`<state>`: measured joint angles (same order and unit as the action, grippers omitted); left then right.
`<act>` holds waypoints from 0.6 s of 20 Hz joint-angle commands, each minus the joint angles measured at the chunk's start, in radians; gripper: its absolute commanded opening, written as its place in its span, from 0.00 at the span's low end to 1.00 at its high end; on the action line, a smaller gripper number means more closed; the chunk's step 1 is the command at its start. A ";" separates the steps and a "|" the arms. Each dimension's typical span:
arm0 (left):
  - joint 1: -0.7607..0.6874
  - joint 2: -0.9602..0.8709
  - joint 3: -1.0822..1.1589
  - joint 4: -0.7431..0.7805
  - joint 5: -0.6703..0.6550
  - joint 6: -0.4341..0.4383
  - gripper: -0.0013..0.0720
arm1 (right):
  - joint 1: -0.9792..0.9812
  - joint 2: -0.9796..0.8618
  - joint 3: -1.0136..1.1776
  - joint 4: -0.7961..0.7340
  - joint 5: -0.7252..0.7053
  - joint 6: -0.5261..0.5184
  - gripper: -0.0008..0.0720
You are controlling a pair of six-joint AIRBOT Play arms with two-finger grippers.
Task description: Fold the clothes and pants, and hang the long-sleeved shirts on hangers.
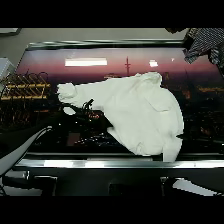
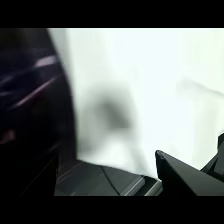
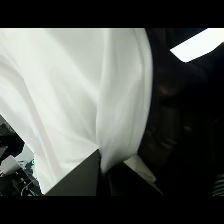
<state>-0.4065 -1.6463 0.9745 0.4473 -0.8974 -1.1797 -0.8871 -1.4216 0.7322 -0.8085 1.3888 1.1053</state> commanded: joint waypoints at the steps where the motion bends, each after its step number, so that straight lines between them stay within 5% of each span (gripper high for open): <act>1: -0.053 -0.043 0.041 -0.004 0.016 0.002 1.00 | 0.000 0.001 0.000 0.013 0.000 -0.011 0.06; 2: -0.064 -0.046 0.045 -0.004 0.016 -0.003 0.92 | 0.000 0.001 0.000 0.017 0.000 -0.011 0.06; 4: -0.077 -0.046 0.049 -0.005 -0.001 0.003 0.17 | 0.000 0.003 0.000 0.039 0.007 -0.026 0.06; 5: -0.077 -0.046 0.054 -0.003 -0.020 0.007 0.04 | 0.000 0.010 0.000 0.060 0.007 -0.032 0.06; 12: 0.054 0.038 0.258 0.026 -0.092 0.033 0.04 | 0.213 0.132 0.030 0.486 -0.073 -0.205 0.06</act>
<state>-0.4088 -1.6474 1.1419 0.4538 -0.9691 -1.1515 -0.7937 -1.3487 0.7391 -0.5179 1.3861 0.9646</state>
